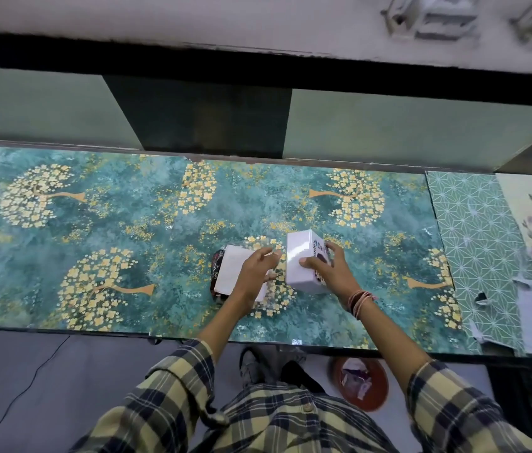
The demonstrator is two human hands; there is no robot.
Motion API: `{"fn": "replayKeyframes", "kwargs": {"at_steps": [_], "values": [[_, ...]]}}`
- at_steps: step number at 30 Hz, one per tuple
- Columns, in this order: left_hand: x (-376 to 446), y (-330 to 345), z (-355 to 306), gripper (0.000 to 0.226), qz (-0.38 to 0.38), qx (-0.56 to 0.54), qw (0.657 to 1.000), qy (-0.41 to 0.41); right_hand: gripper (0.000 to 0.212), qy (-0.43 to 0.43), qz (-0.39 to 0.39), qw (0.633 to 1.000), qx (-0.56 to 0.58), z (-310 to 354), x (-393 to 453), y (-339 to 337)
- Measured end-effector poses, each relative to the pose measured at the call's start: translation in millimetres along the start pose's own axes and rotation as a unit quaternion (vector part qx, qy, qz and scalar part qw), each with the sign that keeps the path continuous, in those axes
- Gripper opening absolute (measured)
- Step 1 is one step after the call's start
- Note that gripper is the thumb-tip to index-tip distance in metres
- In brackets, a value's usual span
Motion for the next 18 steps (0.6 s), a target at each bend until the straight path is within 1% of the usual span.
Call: {"fn": "replayKeyframes", "kwargs": {"at_steps": [3,5,8,11,13,16,17,18], "values": [[-6,18,2,0.069,0.047,-0.051,0.997,-0.042,0.096,-0.003,0.046,0.996,0.079,4,-15,1],[-10,27,4,0.066,0.076,-0.069,0.993,-0.057,0.088,-0.002,0.057,0.991,0.121,4,-23,0],[-16,35,5,0.060,0.103,-0.089,0.987,-0.084,0.075,0.004,0.063,0.987,0.151,-3,-28,-2],[-15,39,4,0.059,0.110,-0.057,0.990,-0.072,0.067,0.013,0.069,0.981,0.182,-9,-32,-4],[-15,41,2,0.059,0.120,-0.036,0.990,-0.061,0.068,0.013,0.073,0.977,0.200,-14,-31,-5],[-14,41,2,0.066,0.116,-0.017,0.991,-0.063,0.078,0.012,0.081,0.970,0.230,-21,-29,-2],[-11,37,4,0.065,0.112,-0.011,0.992,-0.064,0.079,0.014,0.085,0.966,0.243,-22,-29,0],[-11,36,3,0.058,0.106,-0.014,0.992,-0.070,0.079,0.011,0.093,0.960,0.262,-22,-30,1]]}}
Point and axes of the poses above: each hand's wrist, its own x-axis towards the middle knuckle, its own y-axis out of the palm, z = x × y, the point moved 3 cm from there along x, towards the middle knuckle, and after that the axes turned 12 degrees about -x, right-handed, at the moved point
